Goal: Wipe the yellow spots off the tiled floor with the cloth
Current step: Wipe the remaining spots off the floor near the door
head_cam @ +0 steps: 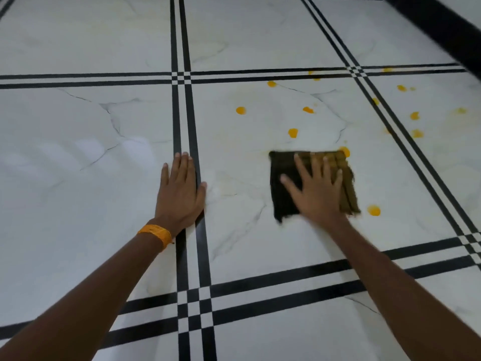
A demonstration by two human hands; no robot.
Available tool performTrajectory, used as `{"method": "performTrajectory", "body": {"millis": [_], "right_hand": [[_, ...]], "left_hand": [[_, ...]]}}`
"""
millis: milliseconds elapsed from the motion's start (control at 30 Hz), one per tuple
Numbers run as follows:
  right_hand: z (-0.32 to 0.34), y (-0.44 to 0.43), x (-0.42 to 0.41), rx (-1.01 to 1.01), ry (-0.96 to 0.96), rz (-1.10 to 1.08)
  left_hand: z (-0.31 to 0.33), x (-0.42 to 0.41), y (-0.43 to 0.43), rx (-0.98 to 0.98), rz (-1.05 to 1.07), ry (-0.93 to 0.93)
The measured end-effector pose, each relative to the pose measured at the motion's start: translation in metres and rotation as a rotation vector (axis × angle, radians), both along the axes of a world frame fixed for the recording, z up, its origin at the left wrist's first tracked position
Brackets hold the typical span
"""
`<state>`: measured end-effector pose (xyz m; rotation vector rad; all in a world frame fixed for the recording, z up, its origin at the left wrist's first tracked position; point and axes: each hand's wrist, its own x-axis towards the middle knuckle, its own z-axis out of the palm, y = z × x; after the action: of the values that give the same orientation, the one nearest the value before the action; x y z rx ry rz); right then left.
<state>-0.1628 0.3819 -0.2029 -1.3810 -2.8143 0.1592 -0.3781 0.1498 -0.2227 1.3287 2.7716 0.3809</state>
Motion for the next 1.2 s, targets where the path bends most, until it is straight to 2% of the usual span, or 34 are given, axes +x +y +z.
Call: {"method": "performTrajectory", "body": {"millis": [67,167,233,300,400,467,533,600,667,700,733,833,933,1000,1067,1133,1200], "right_hand": [[0.001,0.022,-0.059,-0.051,0.018,-0.103],[0.002,-0.019,-0.107,-0.074,0.029,0.052],[0.0,-0.072,-0.074,-0.058,0.026,0.241],[-0.001,-0.096,-0.009,-0.06,0.021,0.326],[0.001,-0.032,0.02,0.0,-0.01,0.123],[0.003,0.011,-0.014,-0.026,0.005,-0.092],[0.002,0.011,-0.05,-0.088,0.006,-0.145],[-0.001,-0.034,-0.059,-0.068,0.027,0.013],[-0.002,-0.086,-0.016,-0.051,0.02,0.206],[-0.003,-0.101,0.017,-0.052,0.009,0.236],[-0.002,-0.102,0.051,-0.036,0.012,0.182],[0.001,-0.032,0.118,0.0,-0.014,-0.225],[0.003,0.047,0.092,-0.062,0.023,-0.432],[0.003,0.051,0.053,-0.068,0.021,-0.335],[-0.004,0.021,0.044,-0.05,-0.002,-0.127],[-0.005,-0.01,0.079,-0.036,-0.032,0.025],[0.0,0.005,0.115,-0.025,-0.05,-0.005]], "left_hand": [[-0.001,0.0,0.006,0.014,0.022,0.004],[0.0,0.001,0.006,-0.008,0.024,0.002],[0.001,0.001,0.004,-0.018,0.015,0.003],[0.002,0.002,0.003,-0.032,0.012,-0.001],[0.004,0.002,0.006,-0.029,0.028,0.008],[0.004,0.003,0.007,-0.035,0.029,0.007],[0.001,0.005,0.007,-0.039,0.019,0.008],[0.002,0.002,0.004,-0.037,0.025,-0.005],[0.008,0.004,0.005,-0.032,-0.004,0.001],[0.011,0.009,0.007,-0.019,-0.03,0.012],[0.014,0.017,0.013,-0.002,-0.06,0.017],[0.015,0.047,0.042,0.012,-0.115,-0.036],[0.006,0.059,0.072,0.003,-0.119,-0.051],[0.001,0.057,0.084,-0.011,-0.099,-0.043],[-0.003,0.056,0.085,-0.005,-0.083,-0.006],[-0.004,0.059,0.084,-0.013,-0.095,0.005],[-0.002,0.062,0.085,-0.008,-0.088,-0.005]]}}
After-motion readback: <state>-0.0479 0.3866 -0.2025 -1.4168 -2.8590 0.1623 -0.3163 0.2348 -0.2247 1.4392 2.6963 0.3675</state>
